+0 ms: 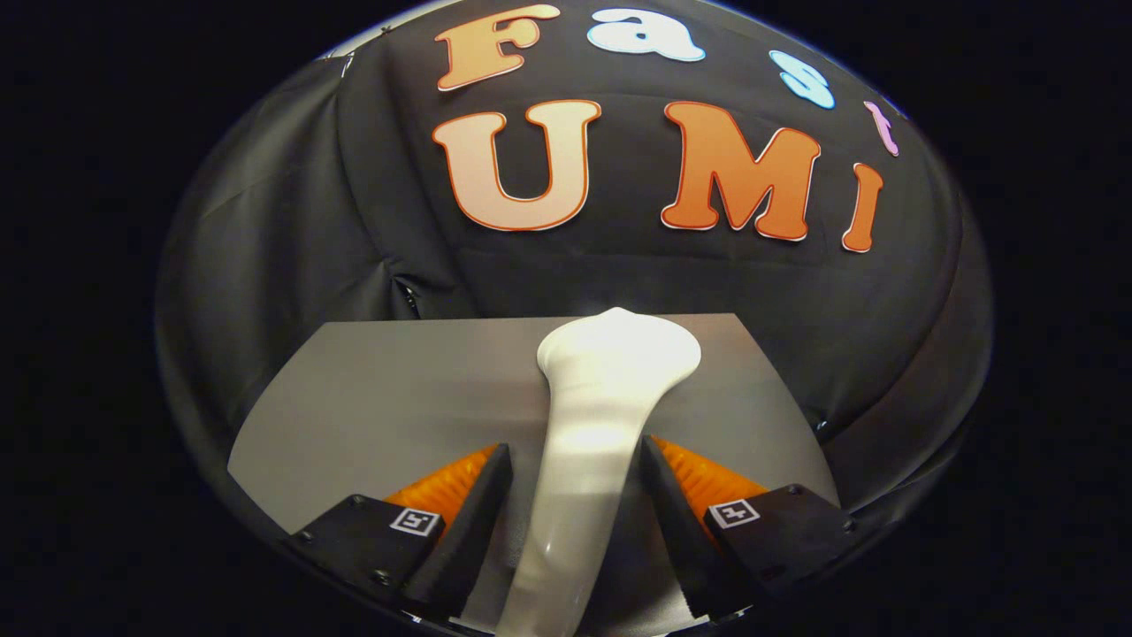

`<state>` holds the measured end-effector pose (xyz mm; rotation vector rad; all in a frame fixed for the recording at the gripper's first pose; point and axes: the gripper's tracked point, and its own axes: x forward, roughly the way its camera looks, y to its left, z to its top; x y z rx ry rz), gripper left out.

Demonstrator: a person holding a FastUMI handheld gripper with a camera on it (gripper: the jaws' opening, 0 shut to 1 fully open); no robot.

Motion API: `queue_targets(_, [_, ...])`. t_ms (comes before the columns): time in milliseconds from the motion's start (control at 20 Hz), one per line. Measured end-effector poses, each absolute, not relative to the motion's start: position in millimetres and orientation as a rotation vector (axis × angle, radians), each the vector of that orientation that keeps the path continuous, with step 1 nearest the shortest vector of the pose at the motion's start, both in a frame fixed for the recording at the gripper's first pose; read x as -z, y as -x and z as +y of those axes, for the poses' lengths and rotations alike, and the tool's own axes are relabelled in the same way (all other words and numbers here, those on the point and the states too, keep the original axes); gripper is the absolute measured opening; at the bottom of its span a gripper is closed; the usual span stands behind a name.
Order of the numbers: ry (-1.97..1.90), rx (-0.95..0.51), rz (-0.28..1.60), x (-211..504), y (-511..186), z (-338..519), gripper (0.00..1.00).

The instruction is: Iron the clothes twice with a garment steamer, once on the left side and once on the right side.

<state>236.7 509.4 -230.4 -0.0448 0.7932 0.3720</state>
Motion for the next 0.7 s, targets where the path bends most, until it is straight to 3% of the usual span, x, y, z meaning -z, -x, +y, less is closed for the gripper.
queue_targets(200, [0.031,-0.418,0.794,231,-236,512,0.84])
queue_targets(250, [0.005,-0.423,0.800,232,-235,514,0.71])
queue_targets(450, [-0.158,-0.491,0.858,228,-228,526,0.47])
queue_targets(700, [-0.184,-0.583,0.697,190,-224,534,0.46])
